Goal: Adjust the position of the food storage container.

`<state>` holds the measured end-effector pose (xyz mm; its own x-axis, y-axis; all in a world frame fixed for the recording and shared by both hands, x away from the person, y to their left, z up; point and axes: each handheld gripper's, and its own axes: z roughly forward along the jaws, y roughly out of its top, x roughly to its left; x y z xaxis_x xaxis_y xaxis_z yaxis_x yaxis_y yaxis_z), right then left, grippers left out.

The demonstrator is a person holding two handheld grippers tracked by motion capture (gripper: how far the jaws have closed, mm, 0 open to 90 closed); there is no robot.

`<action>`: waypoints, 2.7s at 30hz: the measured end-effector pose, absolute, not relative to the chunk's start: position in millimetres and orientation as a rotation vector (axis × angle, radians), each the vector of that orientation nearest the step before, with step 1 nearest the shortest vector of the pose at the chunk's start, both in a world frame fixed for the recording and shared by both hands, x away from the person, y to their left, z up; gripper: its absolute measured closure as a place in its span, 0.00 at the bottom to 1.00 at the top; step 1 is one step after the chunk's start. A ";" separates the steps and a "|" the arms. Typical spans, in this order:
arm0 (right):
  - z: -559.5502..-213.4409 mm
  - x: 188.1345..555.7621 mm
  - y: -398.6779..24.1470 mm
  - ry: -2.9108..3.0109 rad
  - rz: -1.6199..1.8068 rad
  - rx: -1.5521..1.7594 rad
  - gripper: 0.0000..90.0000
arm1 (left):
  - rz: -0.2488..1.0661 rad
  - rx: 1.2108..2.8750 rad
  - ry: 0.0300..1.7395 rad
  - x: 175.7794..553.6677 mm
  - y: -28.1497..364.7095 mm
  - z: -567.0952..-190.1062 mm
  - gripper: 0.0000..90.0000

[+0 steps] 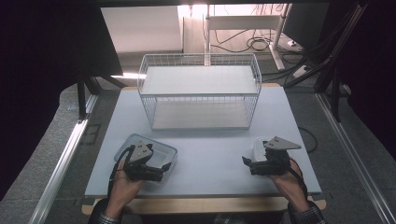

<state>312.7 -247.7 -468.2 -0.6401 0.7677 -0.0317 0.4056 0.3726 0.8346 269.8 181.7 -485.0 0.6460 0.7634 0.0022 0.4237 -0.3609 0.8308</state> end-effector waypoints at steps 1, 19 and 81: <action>-468.2 313.0 -248.2 2.226 1.179 1.024 0.00 | 0.498 2.000 0.925 269.5 181.5 -485.7 0.05; -456.7 313.0 -257.1 2.268 1.116 1.089 0.59 | 0.489 1.964 0.920 267.6 183.4 -483.8 0.06; -472.8 319.9 -269.7 2.380 1.076 1.089 0.87 | 0.654 1.824 1.356 284.6 316.4 -484.2 0.64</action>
